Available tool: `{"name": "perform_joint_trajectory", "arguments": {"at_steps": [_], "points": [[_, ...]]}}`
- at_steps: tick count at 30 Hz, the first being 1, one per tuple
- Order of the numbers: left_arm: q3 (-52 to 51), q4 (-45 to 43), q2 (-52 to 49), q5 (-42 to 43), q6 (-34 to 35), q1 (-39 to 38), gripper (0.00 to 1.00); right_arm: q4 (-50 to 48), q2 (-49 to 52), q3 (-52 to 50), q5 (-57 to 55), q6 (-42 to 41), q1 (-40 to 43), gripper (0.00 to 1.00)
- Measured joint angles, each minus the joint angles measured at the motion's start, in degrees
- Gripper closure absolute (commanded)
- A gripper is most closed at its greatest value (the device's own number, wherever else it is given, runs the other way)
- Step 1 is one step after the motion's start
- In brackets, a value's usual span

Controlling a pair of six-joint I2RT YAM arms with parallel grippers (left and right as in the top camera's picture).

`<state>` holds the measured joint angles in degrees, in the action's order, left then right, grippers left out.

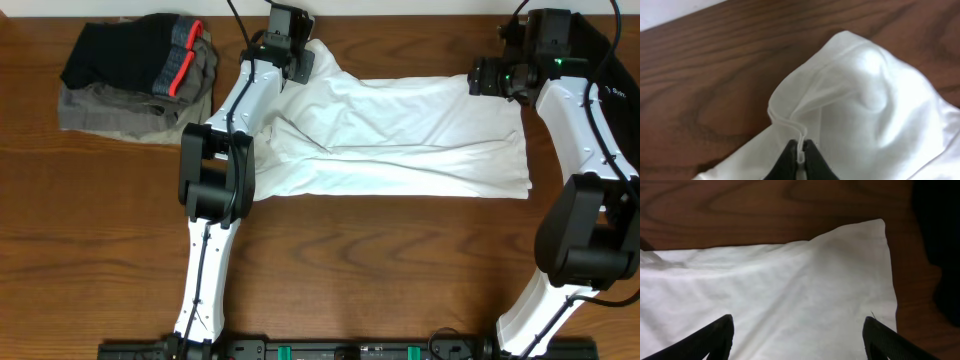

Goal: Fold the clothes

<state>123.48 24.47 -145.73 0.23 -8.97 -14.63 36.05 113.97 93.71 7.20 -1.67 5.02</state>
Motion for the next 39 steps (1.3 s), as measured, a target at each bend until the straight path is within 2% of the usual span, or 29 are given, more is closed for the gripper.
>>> {"name": "perform_joint_trajectory", "arguments": {"at_steps": [9, 19, 31, 39], "points": [[-0.02, -2.36, 0.07, -8.33, -0.07, -0.04, 0.94, -2.99, 0.00, 0.00, -0.87, 0.04, 0.00, 0.21], [-0.02, 1.62, 5.88, -10.32, 0.15, -0.61, 0.94, -11.65, 0.66, 0.26, -3.58, 0.76, 1.86, 0.26], [-0.02, 6.10, 9.46, -10.78, 0.15, -2.25, 0.94, -25.24, 14.80, 0.83, -3.56, 0.90, 5.29, 0.29], [-0.02, 7.76, 9.46, -10.95, 0.15, -2.25, 0.94, -31.12, 18.71, 0.83, -3.58, 0.87, 5.14, 0.31]]}}
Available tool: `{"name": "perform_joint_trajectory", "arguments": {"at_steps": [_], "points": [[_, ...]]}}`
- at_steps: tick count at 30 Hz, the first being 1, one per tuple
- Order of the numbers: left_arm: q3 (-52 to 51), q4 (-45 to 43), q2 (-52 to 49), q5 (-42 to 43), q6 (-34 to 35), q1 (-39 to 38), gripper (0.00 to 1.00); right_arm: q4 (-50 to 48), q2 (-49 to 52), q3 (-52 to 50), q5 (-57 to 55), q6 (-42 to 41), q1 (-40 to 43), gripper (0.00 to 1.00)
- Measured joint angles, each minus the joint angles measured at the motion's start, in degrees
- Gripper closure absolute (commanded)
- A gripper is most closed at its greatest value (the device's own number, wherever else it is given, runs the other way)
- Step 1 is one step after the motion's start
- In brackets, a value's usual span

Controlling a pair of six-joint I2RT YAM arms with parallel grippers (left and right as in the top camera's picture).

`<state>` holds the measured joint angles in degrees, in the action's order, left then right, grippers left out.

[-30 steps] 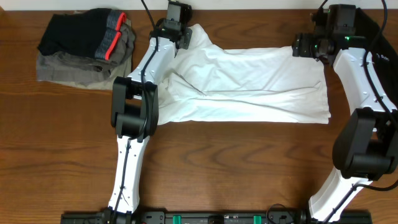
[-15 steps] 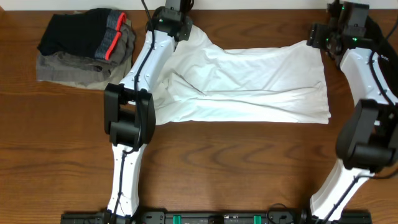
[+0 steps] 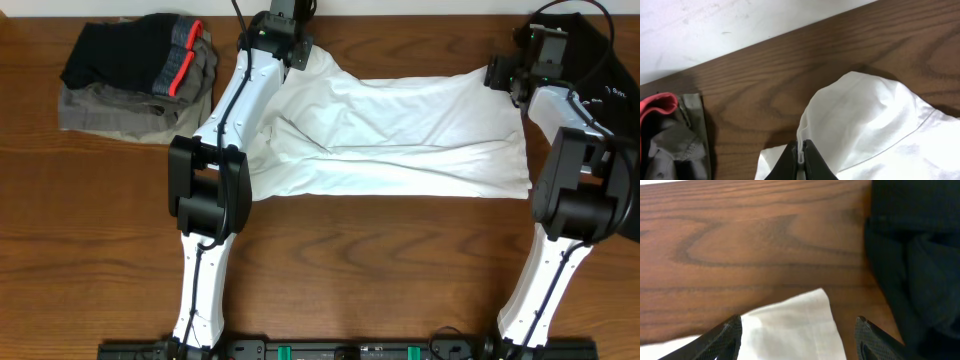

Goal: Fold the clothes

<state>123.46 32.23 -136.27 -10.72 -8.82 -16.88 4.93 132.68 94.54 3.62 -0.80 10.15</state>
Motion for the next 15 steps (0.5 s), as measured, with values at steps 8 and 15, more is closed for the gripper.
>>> {"name": "perform_joint_trajectory", "arguments": {"at_steps": [8, 15], "points": [[0.00, 0.68, 0.00, 0.00, 0.00, 0.00, 0.94, -4.15, 3.91, 0.04, -0.20, -1.36, -1.14, 0.37], [0.00, 0.98, 0.00, 0.00, 0.00, 0.00, 0.94, -5.73, 3.96, 0.04, -0.39, -3.28, -1.51, 0.55]]}}
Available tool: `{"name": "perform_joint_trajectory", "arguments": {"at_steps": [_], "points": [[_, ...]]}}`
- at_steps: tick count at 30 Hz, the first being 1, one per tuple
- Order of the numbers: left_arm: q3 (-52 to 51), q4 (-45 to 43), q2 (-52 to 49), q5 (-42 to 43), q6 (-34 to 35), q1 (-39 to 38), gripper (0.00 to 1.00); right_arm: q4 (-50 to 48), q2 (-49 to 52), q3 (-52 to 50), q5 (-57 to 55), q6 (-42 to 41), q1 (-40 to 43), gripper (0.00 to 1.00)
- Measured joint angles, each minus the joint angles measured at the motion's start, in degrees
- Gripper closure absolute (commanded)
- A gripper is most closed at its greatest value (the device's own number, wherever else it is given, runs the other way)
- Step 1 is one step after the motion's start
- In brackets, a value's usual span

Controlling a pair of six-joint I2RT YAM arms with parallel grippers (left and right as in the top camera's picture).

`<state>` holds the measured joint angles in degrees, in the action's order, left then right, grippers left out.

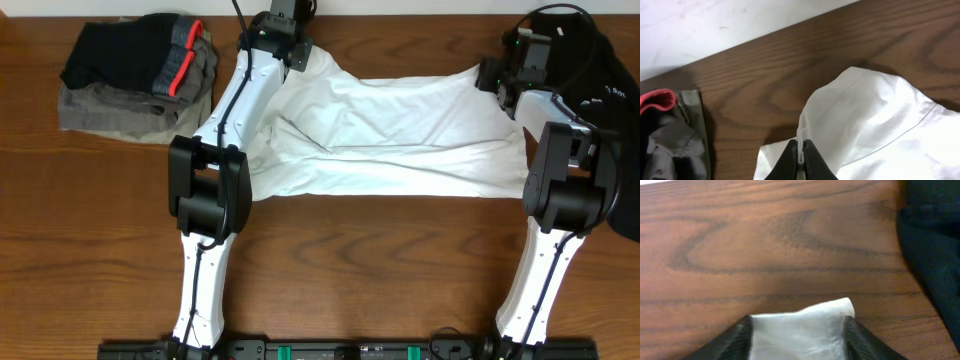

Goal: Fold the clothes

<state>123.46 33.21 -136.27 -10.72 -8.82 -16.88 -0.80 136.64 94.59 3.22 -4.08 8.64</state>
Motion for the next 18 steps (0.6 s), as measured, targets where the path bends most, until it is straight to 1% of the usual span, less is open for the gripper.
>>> {"name": "perform_joint_trajectory", "arguments": {"at_steps": [2, 6, 8, 10, 11, 12, 13, 14, 15, 16, 18], "points": [[0.00, 0.17, 0.00, -0.02, 0.00, 0.00, 0.94, -0.17, 0.00, 0.00, 0.00, -0.61, 0.00, 0.67], [0.00, 0.48, 0.00, -0.02, 0.00, 0.00, 0.94, -0.13, 0.00, 0.00, -0.15, -0.92, 0.02, 0.81], [0.00, 0.48, 0.00, -0.02, 0.00, 0.00, 0.94, 0.33, 0.00, 0.11, -0.24, -1.20, 0.02, 0.85], [0.00, 0.50, 0.00, 0.00, 0.00, 0.00, 0.94, 1.40, 0.00, 0.37, -0.26, -1.36, 0.02, 0.85], [0.00, 0.50, 0.00, 0.00, 0.00, 0.00, 0.94, 1.64, 0.00, 0.48, -0.26, -1.36, 0.02, 0.83], [0.00, 0.48, 0.00, 0.00, 0.00, 0.00, 0.94, 1.79, 0.00, 0.59, -0.24, -1.36, 0.11, 0.75], [0.00, 0.48, 0.00, 0.00, 0.00, 0.00, 0.94, 1.81, 0.02, 0.68, -0.24, -1.62, 0.13, 0.60], [0.00, 0.48, 0.00, 0.00, 0.00, 0.00, 0.94, 1.84, 0.02, 0.87, -0.22, -1.55, 0.22, 0.49], [0.00, 0.48, 0.00, 0.00, 0.00, 0.00, 0.94, 1.68, 0.02, 1.01, -0.37, -1.64, 0.26, 0.42], [0.00, 0.50, 0.00, 0.00, 0.00, 0.00, 0.94, 1.33, 0.02, 1.05, -0.22, -1.42, 0.42, 0.39], [0.00, 0.48, 0.00, 0.00, 0.00, 0.00, 0.94, 0.79, 0.02, 1.14, -0.33, -1.46, 0.66, 0.38]]}}
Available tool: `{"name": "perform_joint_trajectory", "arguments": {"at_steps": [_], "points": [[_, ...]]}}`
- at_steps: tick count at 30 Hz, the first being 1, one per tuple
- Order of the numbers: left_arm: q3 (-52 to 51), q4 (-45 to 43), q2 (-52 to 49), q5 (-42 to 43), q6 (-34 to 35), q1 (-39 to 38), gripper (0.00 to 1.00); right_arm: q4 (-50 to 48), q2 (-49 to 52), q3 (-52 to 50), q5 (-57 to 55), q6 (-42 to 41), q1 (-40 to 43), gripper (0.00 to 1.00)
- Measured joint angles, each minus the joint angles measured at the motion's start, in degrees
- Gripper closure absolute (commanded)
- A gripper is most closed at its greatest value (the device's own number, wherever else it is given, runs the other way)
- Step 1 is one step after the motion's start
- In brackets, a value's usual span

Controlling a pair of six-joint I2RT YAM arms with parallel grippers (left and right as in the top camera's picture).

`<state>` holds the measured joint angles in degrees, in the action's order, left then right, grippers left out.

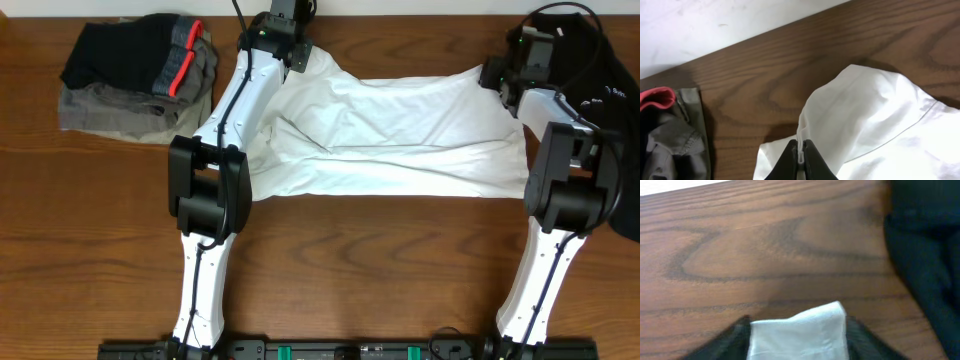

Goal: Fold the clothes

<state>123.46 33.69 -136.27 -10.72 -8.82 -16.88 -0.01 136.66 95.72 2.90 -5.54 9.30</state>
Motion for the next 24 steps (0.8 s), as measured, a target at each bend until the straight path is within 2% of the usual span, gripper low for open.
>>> {"name": "perform_joint_trajectory", "arguments": {"at_steps": [14, 18, 20, 22, 24], "points": [[0.00, 0.00, 0.00, 0.00, 0.00, 0.00, 0.94, -4.44, 2.69, 0.24, -0.07, 0.24, 1.09, 0.41], [0.00, 0.00, 0.00, -0.02, 0.00, 0.00, 0.94, -4.61, 3.02, 0.72, -0.02, 0.22, 1.09, 0.45], [0.00, 0.00, 0.00, -0.02, 0.00, 0.00, 0.94, -4.66, 3.10, 0.79, -0.04, 0.28, 1.11, 0.55], [0.00, -0.02, 0.00, -0.02, 0.00, 0.00, 0.94, -4.66, 3.17, 0.87, 0.00, 0.42, 1.11, 0.70], [0.00, -0.02, 0.00, -0.02, 0.00, 0.00, 0.94, -4.63, 3.23, 0.92, 0.09, -0.20, 1.11, 0.90]]}}
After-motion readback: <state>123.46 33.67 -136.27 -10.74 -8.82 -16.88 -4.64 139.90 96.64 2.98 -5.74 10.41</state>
